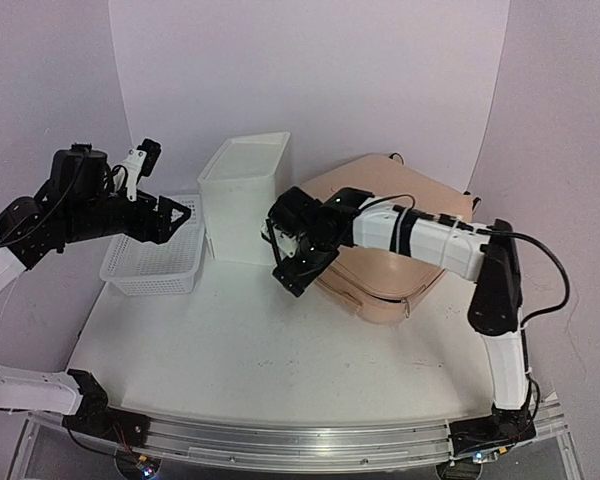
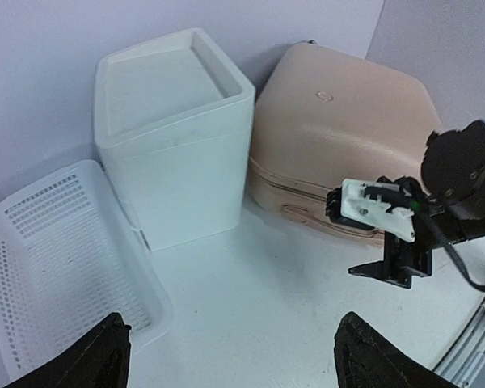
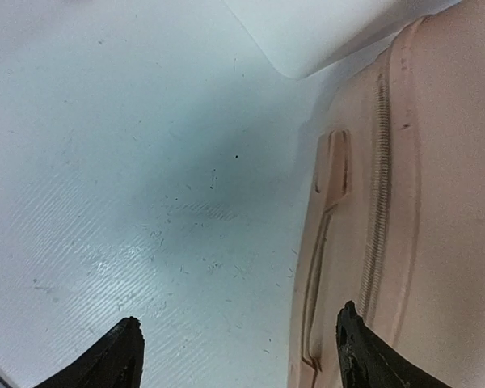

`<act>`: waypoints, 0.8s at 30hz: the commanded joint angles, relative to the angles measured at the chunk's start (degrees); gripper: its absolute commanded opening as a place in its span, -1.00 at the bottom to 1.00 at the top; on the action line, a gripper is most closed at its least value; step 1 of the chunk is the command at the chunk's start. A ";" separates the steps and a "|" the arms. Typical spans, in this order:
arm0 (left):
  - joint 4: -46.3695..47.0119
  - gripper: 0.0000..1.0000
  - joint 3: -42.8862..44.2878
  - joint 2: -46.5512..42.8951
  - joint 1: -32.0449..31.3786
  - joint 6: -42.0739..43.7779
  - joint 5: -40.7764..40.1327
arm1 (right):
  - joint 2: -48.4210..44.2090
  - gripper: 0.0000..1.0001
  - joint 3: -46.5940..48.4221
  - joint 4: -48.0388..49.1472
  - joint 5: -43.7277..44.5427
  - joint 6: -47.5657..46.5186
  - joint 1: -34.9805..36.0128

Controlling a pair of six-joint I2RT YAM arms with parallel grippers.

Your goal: Open, take out, and arrange the luggage

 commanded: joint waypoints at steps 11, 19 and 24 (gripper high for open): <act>-1.44 0.75 -2.32 -0.76 0.57 1.77 -1.08 | 21.03 0.38 13.73 -5.27 20.19 1.73 -2.05; -0.36 0.75 -2.60 -0.65 0.58 0.70 -0.23 | 19.47 -0.43 9.82 -4.38 12.83 0.88 -2.48; 4.04 0.76 -4.64 2.37 0.58 -1.56 2.39 | 0.70 -0.95 -18.41 6.74 -1.09 -13.08 1.68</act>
